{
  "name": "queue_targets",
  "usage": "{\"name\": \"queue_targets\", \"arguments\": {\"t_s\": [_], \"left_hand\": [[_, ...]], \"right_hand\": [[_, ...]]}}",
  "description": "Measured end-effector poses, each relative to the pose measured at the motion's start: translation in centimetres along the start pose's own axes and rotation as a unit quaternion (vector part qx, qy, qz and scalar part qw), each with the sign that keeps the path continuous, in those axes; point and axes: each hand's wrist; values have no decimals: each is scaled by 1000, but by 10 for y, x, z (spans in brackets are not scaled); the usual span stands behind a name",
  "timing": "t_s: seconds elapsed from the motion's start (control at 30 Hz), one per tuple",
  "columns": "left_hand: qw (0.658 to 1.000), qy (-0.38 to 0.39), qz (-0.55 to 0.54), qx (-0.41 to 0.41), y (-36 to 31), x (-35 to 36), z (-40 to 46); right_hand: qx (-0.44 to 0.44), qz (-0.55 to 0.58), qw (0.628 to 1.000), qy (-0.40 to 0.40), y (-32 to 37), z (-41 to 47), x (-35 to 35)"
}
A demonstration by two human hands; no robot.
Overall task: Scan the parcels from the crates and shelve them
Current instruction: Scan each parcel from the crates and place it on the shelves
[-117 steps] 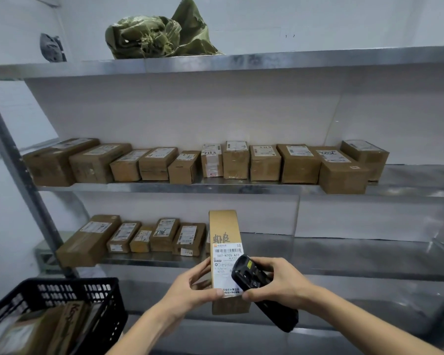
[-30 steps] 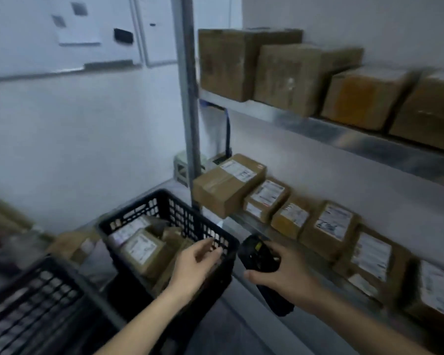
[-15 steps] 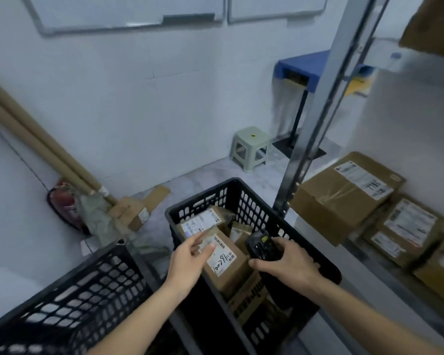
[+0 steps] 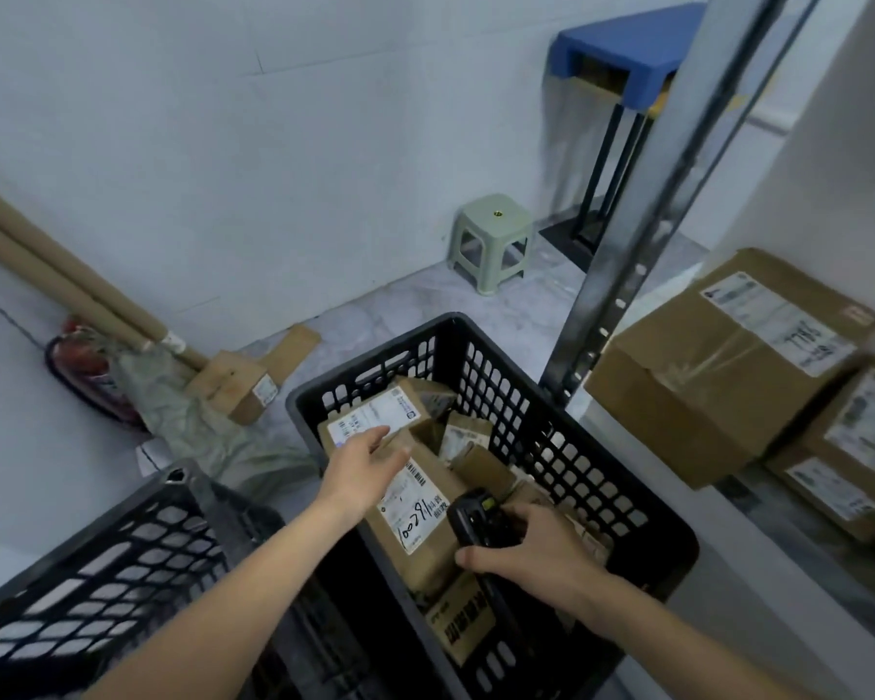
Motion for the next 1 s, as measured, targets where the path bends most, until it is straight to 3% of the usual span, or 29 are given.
{"name": "queue_targets", "arguments": {"t_s": [0.2,0.47,0.83,1.0], "left_hand": [[998,-5,64,-27,7,18,15],[999,-9,20,-31,14,13,22],[992,-42,-54,102,-25,-19,-26],[982,-18,-124,143,-53,-38,-71]], "right_hand": [[1,60,998,-25,-10,14,10],[-12,150,986,-65,-12,8,16],[-86,214,960,-160,17,-52,-12],[-105,237,944,-205,25,-98,-19]]}}
Point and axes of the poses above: each hand's wrist, its own z-axis towards the middle knuckle, its own x-axis out of the palm, y = z × x, and after that the axes turned 3 degrees about y, right-handed
